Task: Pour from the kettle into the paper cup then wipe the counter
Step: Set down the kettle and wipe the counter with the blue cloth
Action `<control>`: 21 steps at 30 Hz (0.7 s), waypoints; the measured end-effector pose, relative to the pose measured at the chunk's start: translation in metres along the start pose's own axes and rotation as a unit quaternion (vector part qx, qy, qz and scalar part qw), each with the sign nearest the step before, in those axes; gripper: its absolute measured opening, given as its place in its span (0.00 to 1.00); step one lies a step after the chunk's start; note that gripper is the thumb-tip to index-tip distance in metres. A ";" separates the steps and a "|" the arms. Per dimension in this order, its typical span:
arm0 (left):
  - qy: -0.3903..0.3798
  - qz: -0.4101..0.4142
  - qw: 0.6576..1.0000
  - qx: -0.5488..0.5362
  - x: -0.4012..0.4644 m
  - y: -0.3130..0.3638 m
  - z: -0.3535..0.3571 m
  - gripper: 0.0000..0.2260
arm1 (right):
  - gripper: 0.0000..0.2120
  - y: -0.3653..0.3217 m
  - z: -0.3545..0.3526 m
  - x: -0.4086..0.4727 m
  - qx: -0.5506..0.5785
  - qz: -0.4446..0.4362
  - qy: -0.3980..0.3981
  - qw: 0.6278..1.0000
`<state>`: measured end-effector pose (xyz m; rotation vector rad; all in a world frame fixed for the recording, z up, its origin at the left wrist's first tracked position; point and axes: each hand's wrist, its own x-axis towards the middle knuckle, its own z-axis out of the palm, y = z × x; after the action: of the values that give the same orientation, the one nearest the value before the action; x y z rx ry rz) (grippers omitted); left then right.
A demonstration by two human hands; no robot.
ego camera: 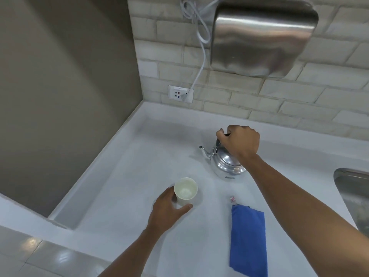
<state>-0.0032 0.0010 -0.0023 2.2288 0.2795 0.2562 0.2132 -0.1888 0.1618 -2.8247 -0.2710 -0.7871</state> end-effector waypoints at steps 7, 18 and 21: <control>0.009 -0.001 1.000 0.006 0.001 -0.005 0.004 0.26 | 0.24 0.017 0.010 0.008 0.000 0.008 -0.039 0.999; 0.017 -0.007 1.000 0.015 0.002 -0.004 0.008 0.25 | 0.23 0.036 0.022 0.009 0.020 0.039 -0.081 0.996; 0.019 -0.008 1.000 0.015 0.001 -0.003 0.007 0.25 | 0.23 0.038 0.026 0.009 0.029 0.047 -0.082 0.995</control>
<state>-0.0004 -0.0020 -0.0094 2.2525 0.3235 0.2886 0.2423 -0.2185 0.1399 -2.8267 -0.1793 -0.5211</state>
